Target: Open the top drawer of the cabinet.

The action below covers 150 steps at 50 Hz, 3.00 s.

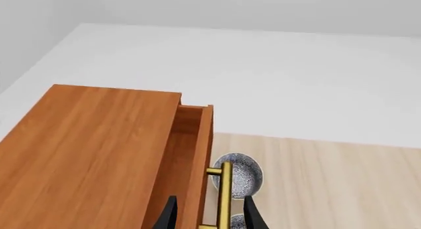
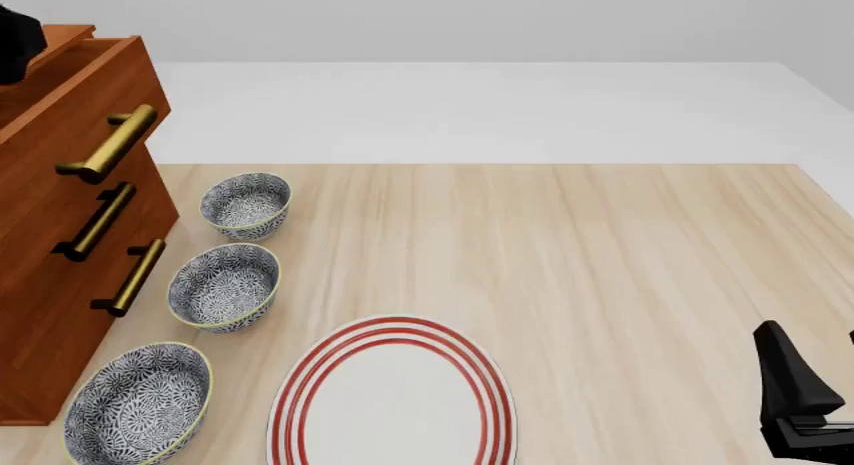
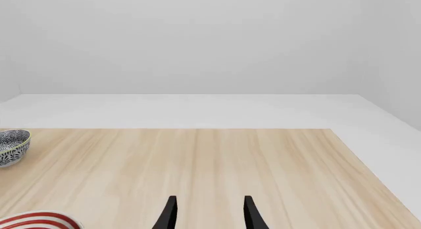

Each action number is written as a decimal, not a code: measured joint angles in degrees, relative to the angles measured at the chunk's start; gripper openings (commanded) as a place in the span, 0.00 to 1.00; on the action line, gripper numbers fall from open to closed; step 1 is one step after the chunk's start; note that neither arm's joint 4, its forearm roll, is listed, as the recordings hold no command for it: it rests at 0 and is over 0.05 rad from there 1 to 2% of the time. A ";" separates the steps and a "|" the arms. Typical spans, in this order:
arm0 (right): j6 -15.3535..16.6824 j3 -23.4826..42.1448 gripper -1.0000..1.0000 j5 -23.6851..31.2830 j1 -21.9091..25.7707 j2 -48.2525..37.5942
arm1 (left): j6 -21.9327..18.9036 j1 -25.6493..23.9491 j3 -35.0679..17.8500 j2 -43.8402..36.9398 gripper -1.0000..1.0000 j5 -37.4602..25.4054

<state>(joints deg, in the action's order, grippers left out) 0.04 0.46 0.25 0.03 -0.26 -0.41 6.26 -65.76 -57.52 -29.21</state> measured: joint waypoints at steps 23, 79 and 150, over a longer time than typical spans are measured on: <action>0.00 0.00 1.00 0.00 0.00 0.00 | -0.56 0.59 1.29 -2.16 1.00 1.28; 0.00 0.00 1.00 0.00 0.00 0.00 | -1.32 2.10 2.64 -7.08 1.00 4.75; 0.00 0.00 1.00 0.00 0.00 0.00 | -2.13 1.58 4.48 -12.06 1.00 8.07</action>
<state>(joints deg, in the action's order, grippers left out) 0.04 0.46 0.25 0.03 -0.26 -2.54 7.84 -61.28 -69.58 -21.14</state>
